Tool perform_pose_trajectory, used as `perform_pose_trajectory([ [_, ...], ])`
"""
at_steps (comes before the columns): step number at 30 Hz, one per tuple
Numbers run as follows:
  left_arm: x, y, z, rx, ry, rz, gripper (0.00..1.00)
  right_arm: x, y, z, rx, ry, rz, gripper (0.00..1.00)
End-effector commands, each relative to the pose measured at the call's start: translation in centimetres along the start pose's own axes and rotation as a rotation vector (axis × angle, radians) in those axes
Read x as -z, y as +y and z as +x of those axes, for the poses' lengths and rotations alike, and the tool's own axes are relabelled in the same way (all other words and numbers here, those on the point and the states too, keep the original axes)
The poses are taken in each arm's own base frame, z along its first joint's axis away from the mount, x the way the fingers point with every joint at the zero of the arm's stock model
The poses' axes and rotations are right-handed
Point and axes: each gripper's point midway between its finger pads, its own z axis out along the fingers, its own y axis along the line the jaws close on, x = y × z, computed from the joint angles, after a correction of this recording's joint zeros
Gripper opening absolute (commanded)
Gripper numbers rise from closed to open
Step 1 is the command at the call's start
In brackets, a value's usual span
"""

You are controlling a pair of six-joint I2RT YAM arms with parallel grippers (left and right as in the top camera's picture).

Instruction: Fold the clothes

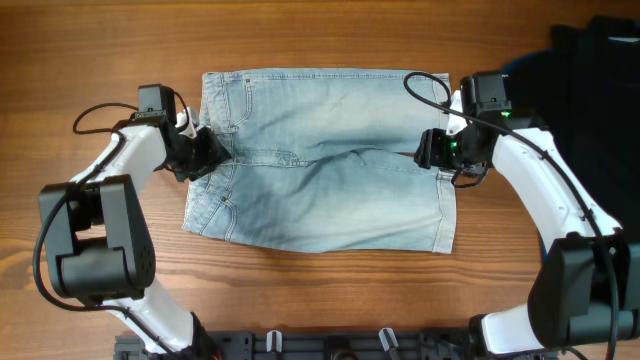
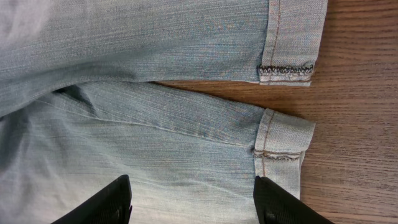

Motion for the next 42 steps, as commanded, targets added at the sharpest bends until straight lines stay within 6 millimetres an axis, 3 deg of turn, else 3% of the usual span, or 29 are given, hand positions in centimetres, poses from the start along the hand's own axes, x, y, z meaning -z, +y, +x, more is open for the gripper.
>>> perform_pose_trajectory([
  [1, -0.6, 0.4, 0.1, -0.014, 0.016, -0.014, 0.22, 0.1, 0.3, -0.1, 0.021, -0.007, -0.014, 0.64],
  [5, -0.5, 0.3, 0.1, -0.015, 0.013, -0.013, 0.04, 0.1, 0.3, -0.1, 0.02, -0.007, -0.014, 0.64],
  [7, -0.2, -0.4, -0.3, -0.02, 0.009, 0.015, 0.04, 0.1, 0.3, -0.1, 0.02, -0.007, -0.014, 0.64],
  [12, 4.2, -3.1, -2.9, -0.051, -0.065, 0.037, 0.04, 0.1, 0.3, -0.2, 0.022, -0.011, -0.015, 0.64],
  [17, 4.7, 0.9, -4.2, -0.027, -0.147, -0.198, 0.04, 0.1, 0.3, -0.2, 0.022, -0.011, -0.014, 0.64],
  [24, 4.6, 1.0, -3.9, -0.025, -0.139, -0.201, 0.04, 0.5, -3.7, -2.0, -0.019, -0.103, 0.218, 0.63],
  [27, 4.6, 1.1, -3.8, -0.023, -0.132, -0.204, 0.04, 0.1, -5.1, -2.8, -0.049, -0.126, 0.263, 0.53],
  [32, 4.6, 1.1, -3.8, -0.023, -0.132, -0.204, 0.04, -3.7, -7.8, -1.7, -0.03, -0.018, 0.369, 0.53],
  [36, 4.6, 1.1, -3.7, -0.022, -0.129, -0.204, 0.04, -3.5, -10.3, -0.5, -0.104, 0.04, 0.393, 0.57],
  [42, 4.6, 1.1, -3.7, -0.022, -0.129, -0.204, 0.05, -4.2, -8.1, 0.7, -0.15, 0.112, 0.157, 0.57],
])
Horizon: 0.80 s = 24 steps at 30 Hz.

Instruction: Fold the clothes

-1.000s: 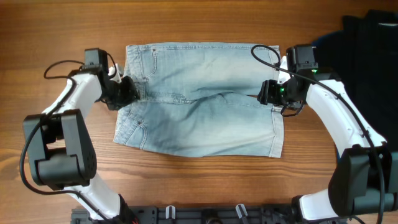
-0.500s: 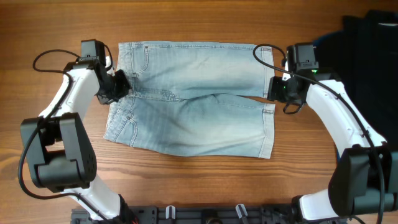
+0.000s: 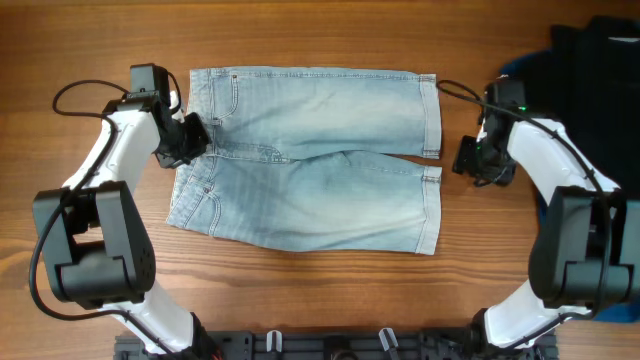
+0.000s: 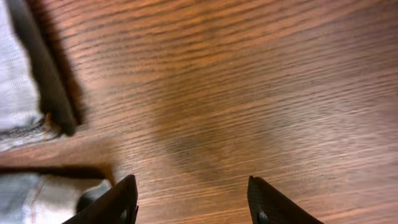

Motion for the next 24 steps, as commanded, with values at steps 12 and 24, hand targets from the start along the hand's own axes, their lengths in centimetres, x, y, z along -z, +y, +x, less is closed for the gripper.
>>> perform_pose_trajectory([
  [12, 1.0, 0.2, -0.7, 0.001, -0.038, -0.016, 0.07, -1.2, 2.0, 2.8, 0.024, 0.099, -0.118, 0.59],
  [24, 1.0, 0.2, -0.7, 0.0, -0.038, -0.016, 0.08, -2.2, 3.1, 2.9, 0.127, 0.062, -0.193, 0.64],
])
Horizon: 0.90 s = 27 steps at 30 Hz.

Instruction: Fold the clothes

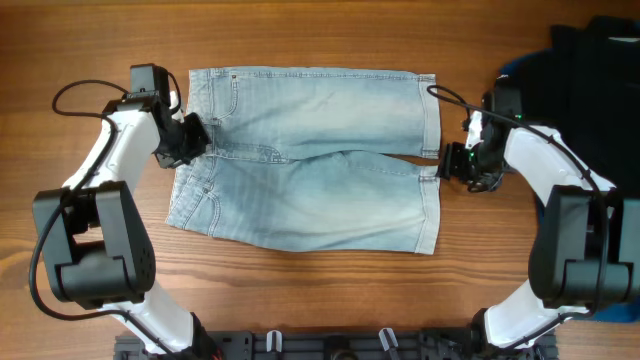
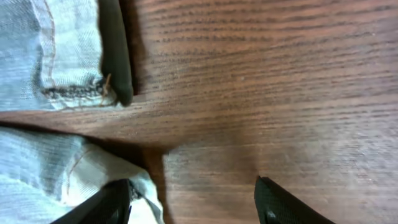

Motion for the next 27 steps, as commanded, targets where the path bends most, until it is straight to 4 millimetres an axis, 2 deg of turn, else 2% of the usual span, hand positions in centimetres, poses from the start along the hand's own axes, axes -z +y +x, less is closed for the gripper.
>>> perform_pose_trajectory([
  [1, 1.0, 0.1, -0.7, 0.001, -0.036, -0.009, 0.08, -1.3, 0.2, 1.2, 0.037, 0.028, -0.025, 0.64],
  [6, 1.0, 0.1, -0.8, -0.001, -0.041, -0.013, 0.04, -1.4, -0.7, 1.3, 0.036, 0.024, 0.03, 0.64],
  [10, 1.5, 2.1, -2.4, 0.0, -0.118, -0.134, 0.04, -2.3, -1.3, 1.8, 0.011, 0.038, 0.054, 0.64],
  [15, 1.5, 1.8, -2.7, -0.002, -0.128, -0.12, 0.04, -2.8, -1.4, 1.8, 0.011, 0.041, 0.052, 0.63],
  [17, 1.4, 1.3, -2.5, -0.002, -0.117, -0.092, 0.04, -2.6, -0.2, 1.5, 0.089, 0.038, -0.015, 0.64],
  [19, 1.4, 1.3, -2.5, -0.002, -0.117, -0.093, 0.04, -2.5, -0.1, 1.3, 0.126, 0.033, -0.015, 0.64],
  [20, 1.4, 1.3, -2.6, -0.002, -0.118, -0.093, 0.04, -2.4, -0.2, 1.0, 0.144, 0.024, -0.006, 0.59],
  [22, 1.4, 1.3, -2.6, -0.003, -0.121, -0.091, 0.04, -2.1, -0.5, 0.7, 0.151, 0.011, 0.015, 0.67],
  [24, 1.4, 1.3, -2.6, -0.003, -0.122, -0.091, 0.04, -2.1, 0.2, 0.5, 0.197, -0.001, 0.014, 0.75],
  [27, 1.4, 1.3, -2.6, -0.003, -0.122, -0.091, 0.04, -2.3, 0.7, 0.6, 0.247, -0.005, 0.08, 0.75],
])
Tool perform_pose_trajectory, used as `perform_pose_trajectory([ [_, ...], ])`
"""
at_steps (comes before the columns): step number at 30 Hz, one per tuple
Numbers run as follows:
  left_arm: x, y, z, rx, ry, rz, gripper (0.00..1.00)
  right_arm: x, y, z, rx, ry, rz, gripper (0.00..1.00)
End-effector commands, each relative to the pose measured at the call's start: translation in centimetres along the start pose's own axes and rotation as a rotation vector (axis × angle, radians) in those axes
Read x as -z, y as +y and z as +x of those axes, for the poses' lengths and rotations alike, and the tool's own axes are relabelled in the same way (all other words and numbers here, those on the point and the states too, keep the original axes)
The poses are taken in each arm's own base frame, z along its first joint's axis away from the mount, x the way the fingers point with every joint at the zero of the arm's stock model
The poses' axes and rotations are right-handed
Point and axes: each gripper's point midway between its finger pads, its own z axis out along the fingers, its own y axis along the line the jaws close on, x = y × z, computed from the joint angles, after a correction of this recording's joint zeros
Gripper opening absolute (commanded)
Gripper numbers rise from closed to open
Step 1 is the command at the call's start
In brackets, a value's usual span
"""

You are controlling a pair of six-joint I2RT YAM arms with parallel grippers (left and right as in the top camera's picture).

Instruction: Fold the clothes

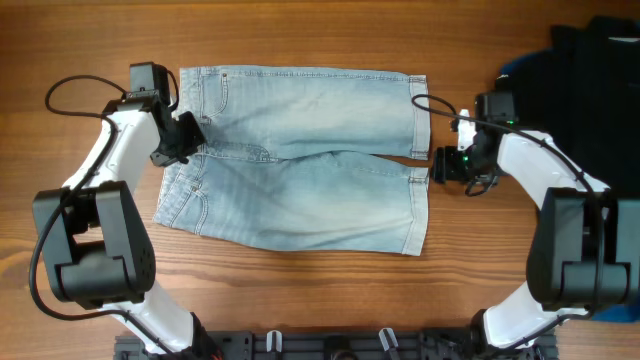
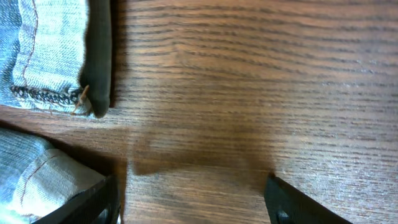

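Light blue denim shorts (image 1: 300,160) lie flat on the wooden table, waistband to the left and leg hems to the right. At the middle of the waistband my left gripper (image 1: 186,138) looks shut on the denim. My right gripper (image 1: 441,165) sits just right of the hems, close to the gap between the two legs. In the right wrist view it is wide open (image 2: 193,205) with only bare wood between its fingers (image 2: 102,202). One leg's hem (image 2: 43,50) and the other's (image 2: 43,180) lie at the left of that view.
A pile of dark clothes (image 1: 590,60) with a bit of blue lies at the far right corner. A black cable (image 2: 99,56) hangs beside the upper hem. A black rail (image 1: 330,345) runs along the front edge.
The shorts have shifted a little to the left, along with my left gripper. My right gripper has also moved left and now sits close to the hems, still open.
At first the shorts lay rumpled, with my right gripper over the lower leg and my left at the waistband. Then they lay flatter and further left, with the right gripper open over bare wood beside the hems. It has since come closer as the shorts shifted left again.
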Motion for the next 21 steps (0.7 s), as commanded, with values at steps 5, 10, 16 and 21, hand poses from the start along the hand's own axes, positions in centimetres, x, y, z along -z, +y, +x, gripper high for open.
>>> perform_pose_trajectory([
  [5, 1.2, -0.2, -1.3, 0.003, -0.051, 0.009, 0.04, -1.7, 1.8, 1.3, 0.102, 0.052, 0.034, 0.75],
  [10, 1.2, -0.2, -1.3, 0.003, -0.051, 0.009, 0.04, -1.4, 2.0, 1.4, 0.11, 0.052, 0.022, 0.75],
  [16, 1.2, -0.3, -1.3, 0.003, -0.05, 0.009, 0.04, 1.8, 3.1, 0.5, 0.104, -0.019, -0.025, 0.79],
  [21, 1.2, -0.2, -1.3, 0.003, -0.05, 0.009, 0.05, 1.5, 3.1, 0.9, 0.1, -0.012, -0.025, 0.8],
])
